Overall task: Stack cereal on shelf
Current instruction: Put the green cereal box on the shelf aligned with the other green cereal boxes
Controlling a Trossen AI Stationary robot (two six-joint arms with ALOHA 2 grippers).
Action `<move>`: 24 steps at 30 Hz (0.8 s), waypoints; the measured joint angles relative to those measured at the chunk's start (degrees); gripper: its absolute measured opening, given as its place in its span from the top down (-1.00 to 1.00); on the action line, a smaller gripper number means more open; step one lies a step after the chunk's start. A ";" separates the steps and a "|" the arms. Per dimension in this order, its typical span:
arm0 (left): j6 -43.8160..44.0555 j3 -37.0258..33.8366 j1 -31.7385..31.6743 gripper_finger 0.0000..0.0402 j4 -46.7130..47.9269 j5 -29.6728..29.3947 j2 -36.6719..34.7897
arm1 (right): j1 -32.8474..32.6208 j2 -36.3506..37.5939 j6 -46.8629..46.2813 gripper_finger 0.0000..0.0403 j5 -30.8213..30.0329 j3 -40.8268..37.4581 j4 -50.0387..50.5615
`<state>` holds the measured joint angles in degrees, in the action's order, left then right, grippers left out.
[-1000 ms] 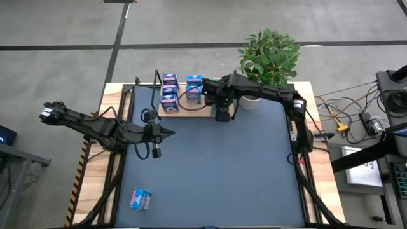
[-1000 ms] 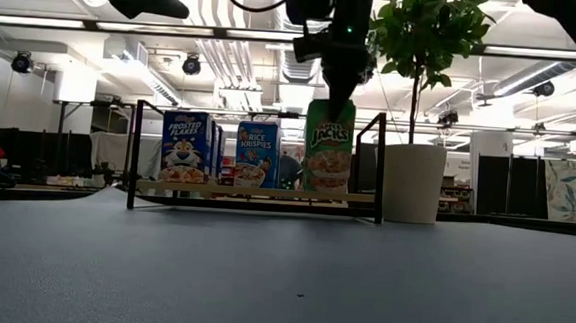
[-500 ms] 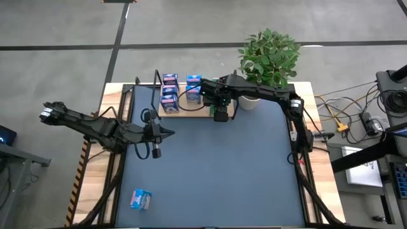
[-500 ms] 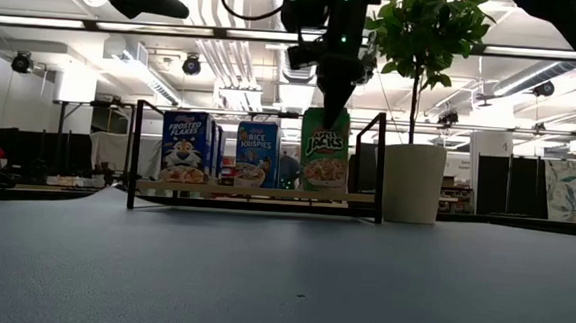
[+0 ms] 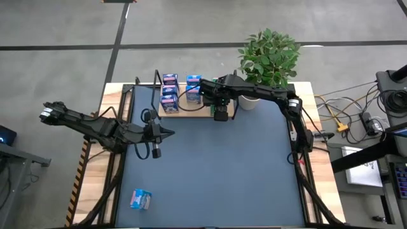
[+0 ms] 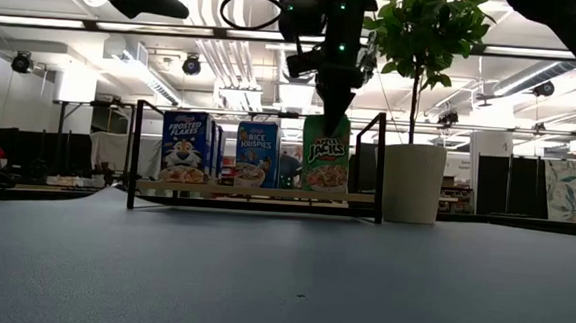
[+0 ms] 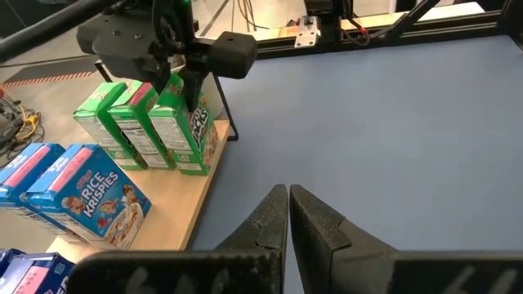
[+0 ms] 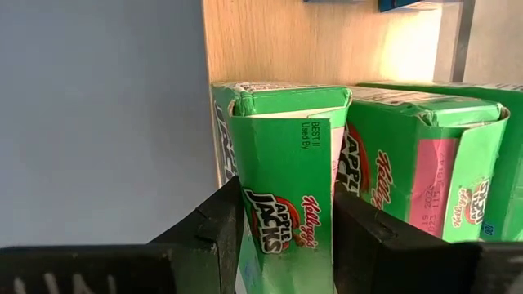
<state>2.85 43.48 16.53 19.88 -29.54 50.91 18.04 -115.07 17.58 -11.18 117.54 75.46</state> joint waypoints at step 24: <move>-0.07 0.00 0.01 1.00 0.07 0.07 0.00 | -0.51 0.42 -2.54 0.00 -0.84 5.35 3.39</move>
<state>2.78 43.48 16.53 19.94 -29.47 50.92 17.54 -114.65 15.05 -12.02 122.88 78.85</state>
